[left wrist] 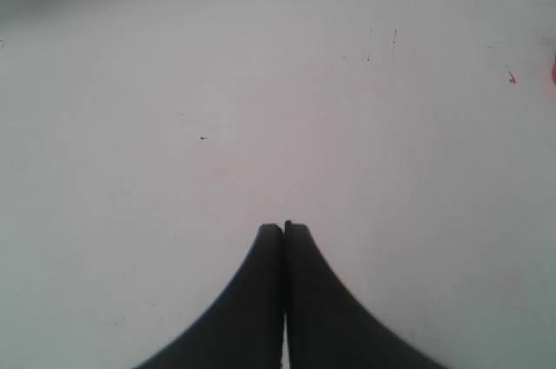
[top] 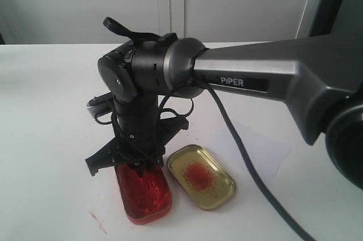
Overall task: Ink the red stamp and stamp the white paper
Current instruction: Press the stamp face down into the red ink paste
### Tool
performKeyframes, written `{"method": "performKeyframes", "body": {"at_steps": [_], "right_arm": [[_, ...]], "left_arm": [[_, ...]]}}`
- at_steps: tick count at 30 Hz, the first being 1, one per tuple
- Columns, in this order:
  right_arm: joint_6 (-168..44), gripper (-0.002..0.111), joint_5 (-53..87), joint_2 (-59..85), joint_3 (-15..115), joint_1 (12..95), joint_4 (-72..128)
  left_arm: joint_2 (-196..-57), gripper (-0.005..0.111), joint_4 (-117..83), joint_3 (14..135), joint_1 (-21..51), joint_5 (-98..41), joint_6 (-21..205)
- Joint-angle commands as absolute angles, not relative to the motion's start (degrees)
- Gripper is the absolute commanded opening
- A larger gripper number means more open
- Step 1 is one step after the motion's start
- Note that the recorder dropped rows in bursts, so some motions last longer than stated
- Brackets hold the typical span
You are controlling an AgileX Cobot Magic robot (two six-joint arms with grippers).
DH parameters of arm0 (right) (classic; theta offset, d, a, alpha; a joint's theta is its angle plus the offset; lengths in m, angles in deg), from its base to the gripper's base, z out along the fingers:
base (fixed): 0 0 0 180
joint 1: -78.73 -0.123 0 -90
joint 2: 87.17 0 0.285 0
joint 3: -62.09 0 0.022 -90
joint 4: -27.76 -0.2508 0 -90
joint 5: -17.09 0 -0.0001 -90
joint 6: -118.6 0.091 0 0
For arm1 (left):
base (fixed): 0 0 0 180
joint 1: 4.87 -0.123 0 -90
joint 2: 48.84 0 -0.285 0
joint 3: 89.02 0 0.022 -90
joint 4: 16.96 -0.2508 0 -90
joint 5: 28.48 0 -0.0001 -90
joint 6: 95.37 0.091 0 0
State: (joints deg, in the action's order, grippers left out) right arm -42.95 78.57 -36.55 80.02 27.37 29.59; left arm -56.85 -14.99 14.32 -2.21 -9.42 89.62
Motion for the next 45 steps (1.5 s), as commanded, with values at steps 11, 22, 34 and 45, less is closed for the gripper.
{"method": "performKeyframes", "body": {"at_steps": [11, 22, 34, 45], "right_arm": [[-43.2, 0.000, 76.3, -37.7, 80.3, 27.4, 29.9], [-43.2, 0.000, 77.8, -44.3, 80.3, 27.4, 29.8], [-43.2, 0.000, 78.4, -46.5, 80.1, 27.4, 29.5], [-41.7, 0.000, 74.4, -41.0, 80.1, 27.4, 29.5]], "left_arm": [[-56.6, 0.000, -14.9, 13.8, -1.9, -9.4, 89.5], [-56.6, 0.000, -14.9, 13.8, -1.9, -9.4, 89.5], [-56.6, 0.000, -14.9, 13.8, -1.9, -9.4, 89.5], [-56.6, 0.000, -14.9, 13.8, -1.9, -9.4, 89.5]]}}
